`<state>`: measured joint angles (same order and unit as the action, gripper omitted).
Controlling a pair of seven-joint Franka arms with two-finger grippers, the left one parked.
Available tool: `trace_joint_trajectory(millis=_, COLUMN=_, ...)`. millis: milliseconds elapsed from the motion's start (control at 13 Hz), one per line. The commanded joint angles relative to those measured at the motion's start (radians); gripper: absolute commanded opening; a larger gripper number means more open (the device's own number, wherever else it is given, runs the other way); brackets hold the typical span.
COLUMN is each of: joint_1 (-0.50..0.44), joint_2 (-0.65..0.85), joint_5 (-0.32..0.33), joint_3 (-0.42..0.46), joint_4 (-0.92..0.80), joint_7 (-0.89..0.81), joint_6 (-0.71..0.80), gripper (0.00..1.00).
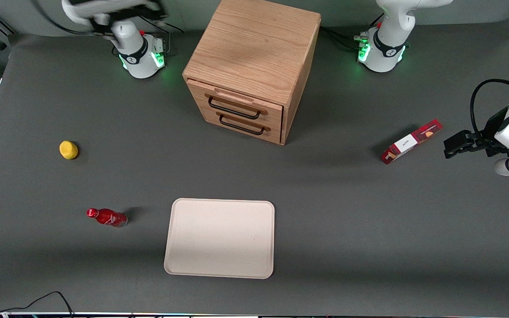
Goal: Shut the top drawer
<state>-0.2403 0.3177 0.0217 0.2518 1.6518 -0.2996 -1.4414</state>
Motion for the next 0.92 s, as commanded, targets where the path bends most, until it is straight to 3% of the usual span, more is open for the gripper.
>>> trace_joint_trajectory(millis=0, joint_1=-0.002, joint_2=0.024, joint_5=0.047, joint_3=-0.211, joint_4=0.028, joint_7=-0.038, joint_6=0.036, gripper=1.00)
trace_joint_trajectory(millis=154, joint_1=0.002, joint_2=0.015, joint_5=0.052, joint_3=-0.294, joint_4=0.070, joint_7=-0.015, joint_6=0.076, gripper=1.00)
trace_joint_trajectory(millis=385, joint_1=0.006, joint_2=0.015, joint_5=0.015, joint_3=-0.400, joint_4=0.196, joint_7=-0.016, joint_6=-0.039, gripper=1.00)
trace_joint_trajectory(millis=538, joint_1=0.006, joint_2=0.006, joint_5=0.015, joint_3=-0.411, joint_4=0.261, joint_7=-0.016, joint_6=-0.115, gripper=1.00)
trace_joint_trajectory(millis=846, joint_1=0.006, joint_2=-0.066, joint_5=0.015, joint_3=-0.442, joint_4=0.227, joint_7=-0.018, joint_6=-0.132, gripper=1.00)
